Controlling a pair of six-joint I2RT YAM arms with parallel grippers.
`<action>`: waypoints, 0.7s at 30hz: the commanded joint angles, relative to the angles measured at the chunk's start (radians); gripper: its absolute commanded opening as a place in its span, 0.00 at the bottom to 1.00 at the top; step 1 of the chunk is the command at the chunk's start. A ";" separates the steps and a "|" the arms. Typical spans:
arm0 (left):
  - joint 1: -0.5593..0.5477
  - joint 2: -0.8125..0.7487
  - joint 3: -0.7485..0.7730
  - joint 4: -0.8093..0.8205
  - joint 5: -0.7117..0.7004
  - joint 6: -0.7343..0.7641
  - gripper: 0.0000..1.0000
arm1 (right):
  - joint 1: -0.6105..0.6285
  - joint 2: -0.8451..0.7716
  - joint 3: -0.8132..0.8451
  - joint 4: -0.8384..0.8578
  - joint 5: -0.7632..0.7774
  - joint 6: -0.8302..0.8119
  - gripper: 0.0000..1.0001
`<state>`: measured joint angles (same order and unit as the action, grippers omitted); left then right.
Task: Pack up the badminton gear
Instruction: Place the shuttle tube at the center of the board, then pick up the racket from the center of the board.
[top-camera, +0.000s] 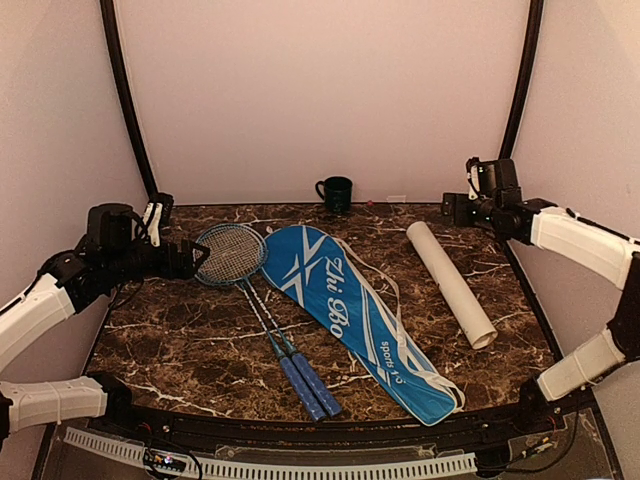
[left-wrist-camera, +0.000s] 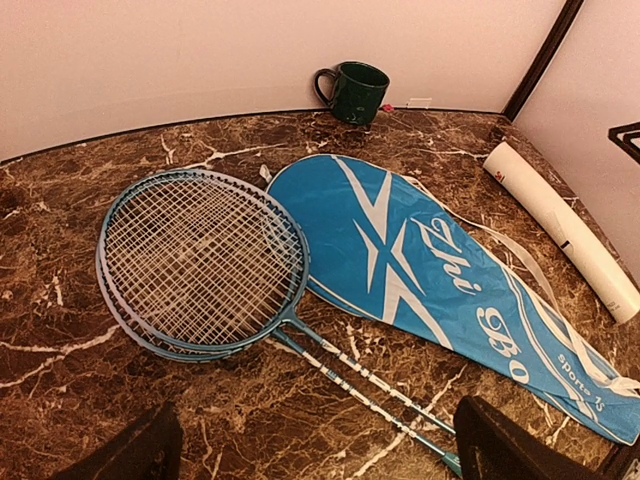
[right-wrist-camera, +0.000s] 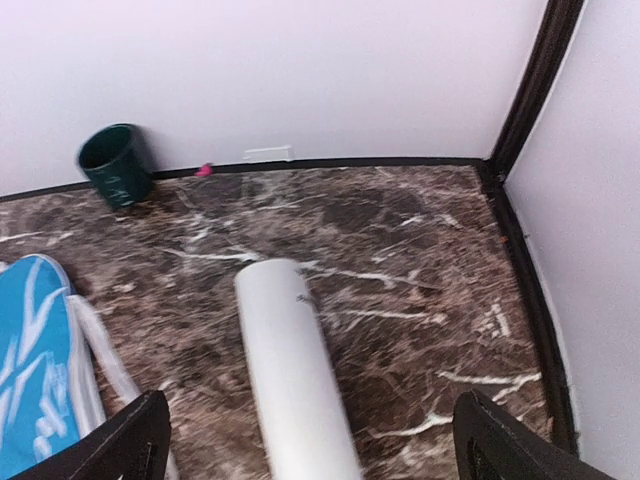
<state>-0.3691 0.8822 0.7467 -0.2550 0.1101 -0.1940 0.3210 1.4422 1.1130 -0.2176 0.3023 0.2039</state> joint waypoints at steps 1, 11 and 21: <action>0.005 -0.012 -0.017 0.027 -0.056 -0.012 0.98 | 0.073 -0.168 -0.105 -0.012 -0.190 0.190 0.98; 0.010 0.024 0.002 0.003 -0.067 -0.022 0.99 | 0.502 -0.332 -0.322 0.042 -0.163 0.503 0.94; 0.010 -0.006 -0.022 0.004 -0.057 0.024 0.97 | 0.851 0.135 -0.085 0.080 -0.113 0.545 0.69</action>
<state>-0.3664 0.9001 0.7429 -0.2493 0.0547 -0.1932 1.0912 1.4338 0.8867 -0.1501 0.1501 0.7471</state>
